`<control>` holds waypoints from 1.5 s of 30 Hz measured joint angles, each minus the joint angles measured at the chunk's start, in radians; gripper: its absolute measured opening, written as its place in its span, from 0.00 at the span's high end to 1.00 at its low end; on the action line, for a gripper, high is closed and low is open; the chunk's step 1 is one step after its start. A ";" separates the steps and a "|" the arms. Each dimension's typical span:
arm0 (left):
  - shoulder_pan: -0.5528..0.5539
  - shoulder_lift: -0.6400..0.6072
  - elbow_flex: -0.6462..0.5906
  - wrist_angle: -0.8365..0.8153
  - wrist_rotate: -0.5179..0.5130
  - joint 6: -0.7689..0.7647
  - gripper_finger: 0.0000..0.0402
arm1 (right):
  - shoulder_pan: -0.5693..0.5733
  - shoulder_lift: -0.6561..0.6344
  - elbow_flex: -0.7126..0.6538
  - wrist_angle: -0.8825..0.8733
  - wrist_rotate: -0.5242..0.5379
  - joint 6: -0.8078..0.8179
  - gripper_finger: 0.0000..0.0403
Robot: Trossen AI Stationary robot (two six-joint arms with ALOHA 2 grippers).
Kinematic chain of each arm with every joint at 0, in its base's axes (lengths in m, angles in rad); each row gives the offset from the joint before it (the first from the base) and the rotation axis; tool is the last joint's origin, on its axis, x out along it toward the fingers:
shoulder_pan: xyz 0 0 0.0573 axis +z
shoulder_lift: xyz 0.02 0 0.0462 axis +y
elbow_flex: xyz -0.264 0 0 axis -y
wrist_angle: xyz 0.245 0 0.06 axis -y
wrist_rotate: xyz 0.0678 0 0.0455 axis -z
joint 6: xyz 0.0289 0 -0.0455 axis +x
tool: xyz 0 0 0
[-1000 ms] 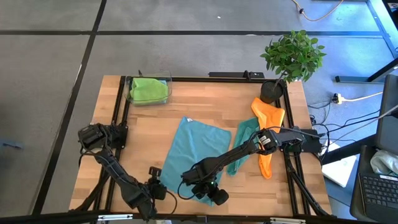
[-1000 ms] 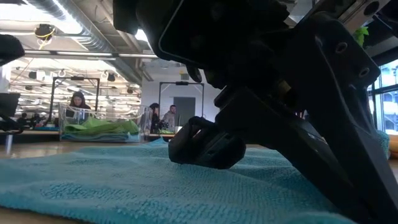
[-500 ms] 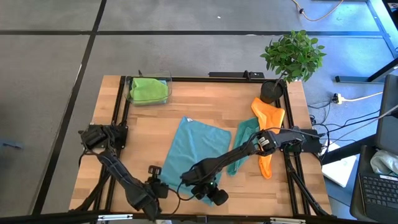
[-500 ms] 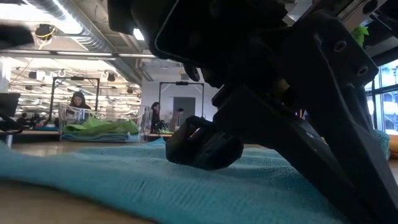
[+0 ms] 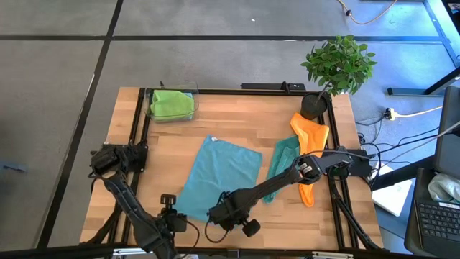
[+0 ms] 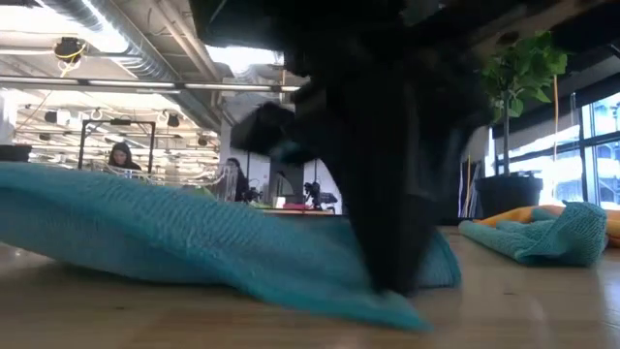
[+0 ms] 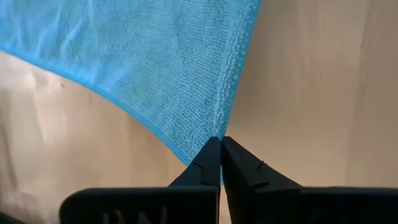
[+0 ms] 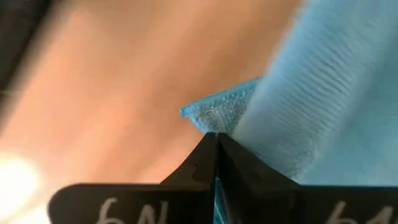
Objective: Fold microfiber towels
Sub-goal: Fold the light blue microfiber cloth
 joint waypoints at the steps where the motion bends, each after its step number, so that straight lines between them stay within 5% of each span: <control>1: -0.003 0.000 0.000 0.002 0.000 -0.025 1.00 | 0.010 0.000 0.012 -0.020 0.069 0.013 0.97; 7: -0.012 0.000 0.000 0.065 -0.001 -0.150 1.00 | 0.091 -0.001 0.050 -0.110 0.349 0.111 0.97; 17: 0.023 -0.002 0.003 0.359 0.047 -0.105 1.00 | 0.244 -0.002 0.047 -0.293 0.445 0.339 0.97; 24: 0.067 -0.003 0.020 0.371 0.033 0.002 1.00 | 0.312 -0.004 0.047 -0.414 0.630 0.400 0.96; 36: 0.143 -0.003 0.104 0.043 -0.209 0.134 1.00 | 0.317 -0.048 0.023 -0.416 0.815 0.418 0.96; 45: 0.158 -0.004 0.102 -0.242 -0.371 -0.046 1.00 | 0.226 -0.266 -0.295 -0.414 0.963 0.575 0.96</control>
